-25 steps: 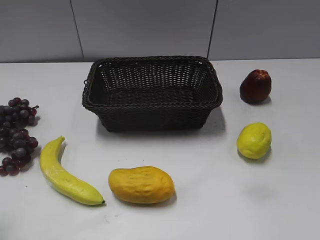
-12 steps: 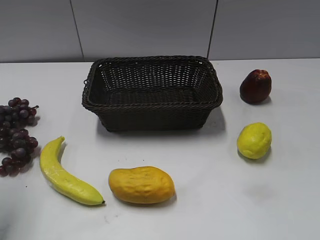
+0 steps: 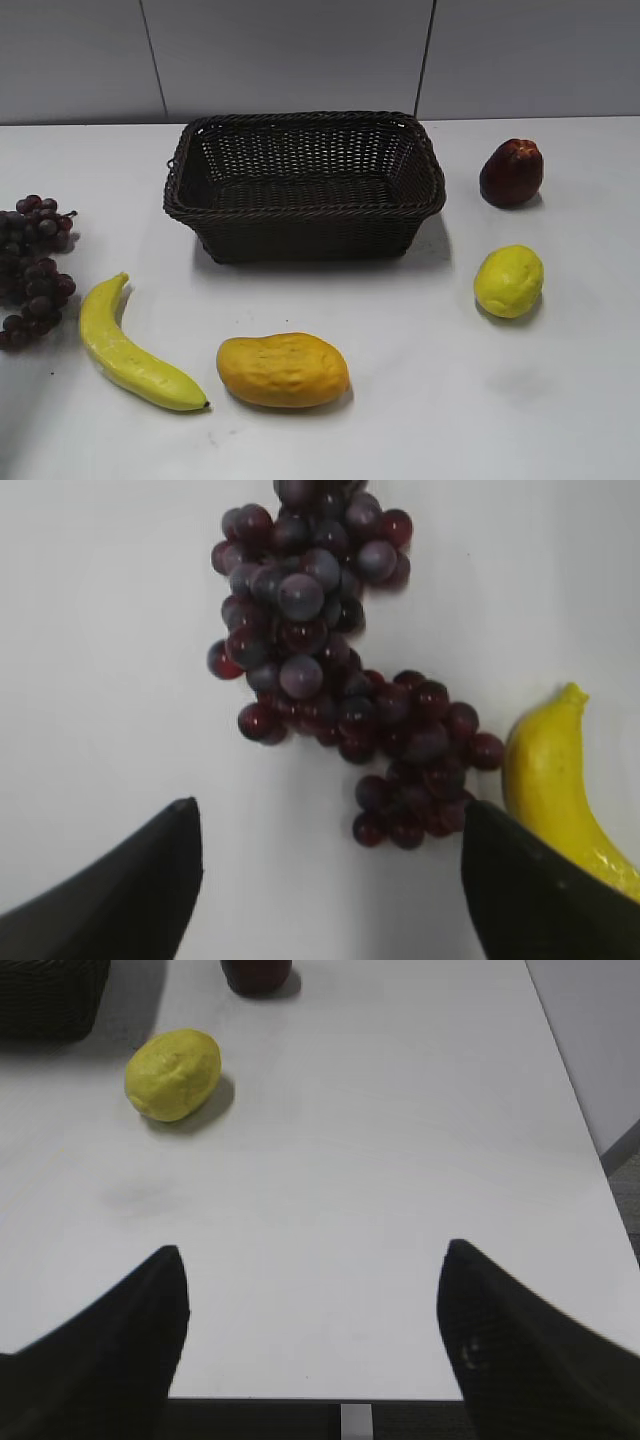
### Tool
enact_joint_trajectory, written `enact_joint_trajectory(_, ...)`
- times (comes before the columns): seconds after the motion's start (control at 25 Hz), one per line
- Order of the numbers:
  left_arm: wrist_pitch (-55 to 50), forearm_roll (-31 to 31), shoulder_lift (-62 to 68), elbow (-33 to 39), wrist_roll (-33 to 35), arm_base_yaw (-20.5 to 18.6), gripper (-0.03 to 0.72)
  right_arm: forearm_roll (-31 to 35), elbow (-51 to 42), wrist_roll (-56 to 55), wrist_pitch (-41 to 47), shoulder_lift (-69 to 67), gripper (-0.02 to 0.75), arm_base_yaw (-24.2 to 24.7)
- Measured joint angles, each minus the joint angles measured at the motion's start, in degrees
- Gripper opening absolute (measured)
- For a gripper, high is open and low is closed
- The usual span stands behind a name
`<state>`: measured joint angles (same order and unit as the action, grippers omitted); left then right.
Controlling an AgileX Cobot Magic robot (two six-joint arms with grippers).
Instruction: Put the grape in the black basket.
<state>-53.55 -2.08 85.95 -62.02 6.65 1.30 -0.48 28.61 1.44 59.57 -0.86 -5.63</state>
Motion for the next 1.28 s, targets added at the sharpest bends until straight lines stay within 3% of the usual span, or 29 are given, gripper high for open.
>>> enact_joint_trajectory(0.52,0.33,4.41,19.68,-11.77,-0.68,0.0,0.627,0.0,0.0,0.0,0.0,0.0,0.588,0.0)
enact_joint_trajectory(1.0,0.22,7.3,29.22,-12.96,-1.21,0.0,0.626,0.0,0.0,0.0,0.0,0.0,0.588,0.0)
enact_joint_trajectory(1.28,0.74,3.43,32.07,-12.96,-1.21,-0.05,0.593,0.0,0.0,0.0,0.0,0.0,0.588,0.0)
